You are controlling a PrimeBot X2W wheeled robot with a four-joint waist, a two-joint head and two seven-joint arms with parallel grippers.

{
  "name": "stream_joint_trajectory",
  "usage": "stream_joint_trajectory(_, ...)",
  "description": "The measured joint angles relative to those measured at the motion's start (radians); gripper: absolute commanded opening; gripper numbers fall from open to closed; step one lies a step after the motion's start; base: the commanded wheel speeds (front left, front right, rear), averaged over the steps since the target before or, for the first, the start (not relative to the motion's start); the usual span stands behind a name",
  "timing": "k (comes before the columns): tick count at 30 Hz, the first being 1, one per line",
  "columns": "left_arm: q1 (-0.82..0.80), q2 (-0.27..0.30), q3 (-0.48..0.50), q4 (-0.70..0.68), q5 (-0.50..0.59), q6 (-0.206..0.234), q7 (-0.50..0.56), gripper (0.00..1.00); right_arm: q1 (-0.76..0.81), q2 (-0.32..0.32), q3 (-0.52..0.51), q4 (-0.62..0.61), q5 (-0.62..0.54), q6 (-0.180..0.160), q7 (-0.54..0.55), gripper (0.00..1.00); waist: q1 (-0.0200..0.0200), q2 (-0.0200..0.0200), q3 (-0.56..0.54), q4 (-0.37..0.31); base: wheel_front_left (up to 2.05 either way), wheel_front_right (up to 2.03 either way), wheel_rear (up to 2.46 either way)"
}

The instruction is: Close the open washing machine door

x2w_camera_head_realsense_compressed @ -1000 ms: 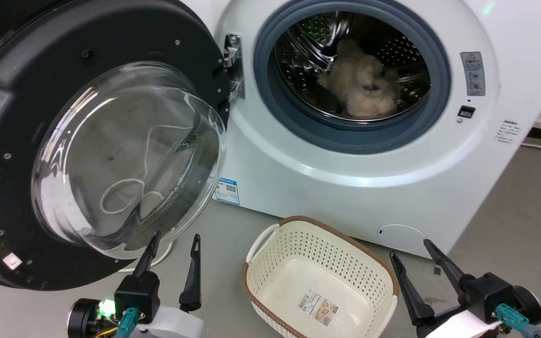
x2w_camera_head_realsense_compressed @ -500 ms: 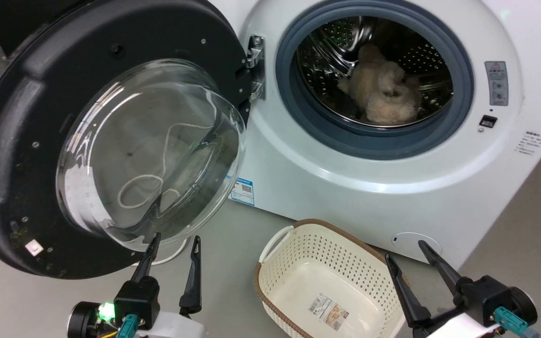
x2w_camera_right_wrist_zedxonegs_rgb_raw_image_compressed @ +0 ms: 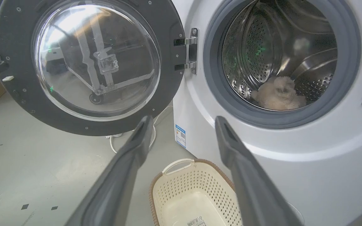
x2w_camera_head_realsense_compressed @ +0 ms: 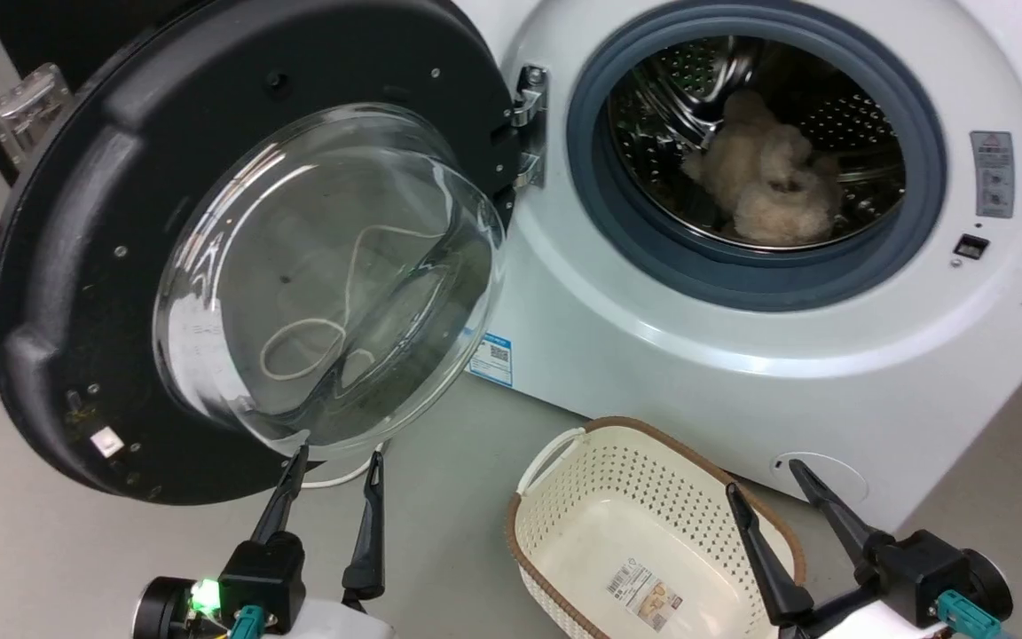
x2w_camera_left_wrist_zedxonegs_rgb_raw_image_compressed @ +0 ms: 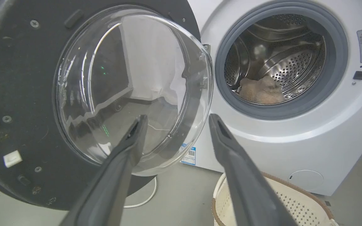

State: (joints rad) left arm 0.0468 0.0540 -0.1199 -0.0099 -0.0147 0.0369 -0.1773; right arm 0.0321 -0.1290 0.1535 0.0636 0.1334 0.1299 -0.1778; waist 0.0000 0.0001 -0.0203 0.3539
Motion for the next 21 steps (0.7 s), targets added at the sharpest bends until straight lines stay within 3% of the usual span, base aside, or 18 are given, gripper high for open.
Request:
stream_joint_trajectory(1, 0.0, 0.0, -0.003, 0.003, -0.007, 0.0, -0.003, 0.31, 0.001, 0.0, 0.003, 0.0, 0.001, 0.0, -0.002, 1.0, 0.0, 0.0, 0.001, 0.009, 0.0, 0.0, 0.0)
stream_joint_trajectory(2, 0.0, 0.0, -0.003, 0.003, -0.007, 0.0, -0.003, 0.31, 0.001, 0.0, 0.003, 0.0, 0.001, 0.0, -0.002, 1.0, 0.0, 0.0, 0.001, 0.009, 0.0, 0.0, 0.0)
stream_joint_trajectory(3, 0.001, 0.0, -0.007, 0.005, -0.008, -0.001, -0.009, 0.0, 0.005, 0.0, 0.006, 0.0, 0.007, 0.0, -0.008, 1.0, 0.0, 0.0, 0.001, 0.017, 0.0, 0.0, 0.0)
stream_joint_trajectory(11, -0.001, 0.005, -0.004, -0.045, -0.022, -0.002, -0.021, 0.0, 0.017, -0.004, 0.01, 0.0, 0.015, 0.0, -0.02, 1.0, 0.0, -0.0001, 0.001, 0.047, 0.0, 0.0, 0.0)
stream_joint_trajectory(15, -0.04, 0.018, 0.073, -0.139, -0.073, -0.008, -0.035, 0.0, 0.03, -0.017, 0.021, -0.004, 0.017, 0.0, -0.033, 1.0, 0.0, 0.0, 0.015, 0.053, 0.0, 0.0, 0.0)
stream_joint_trajectory(21, -0.117, 0.058, 0.177, -0.174, -0.165, -0.031, -0.044, 0.0, 0.03, -0.043, 0.028, -0.012, 0.027, 0.0, -0.044, 1.0, 0.0, 0.0, 0.048, 0.037, 0.0, 0.0, 0.0)
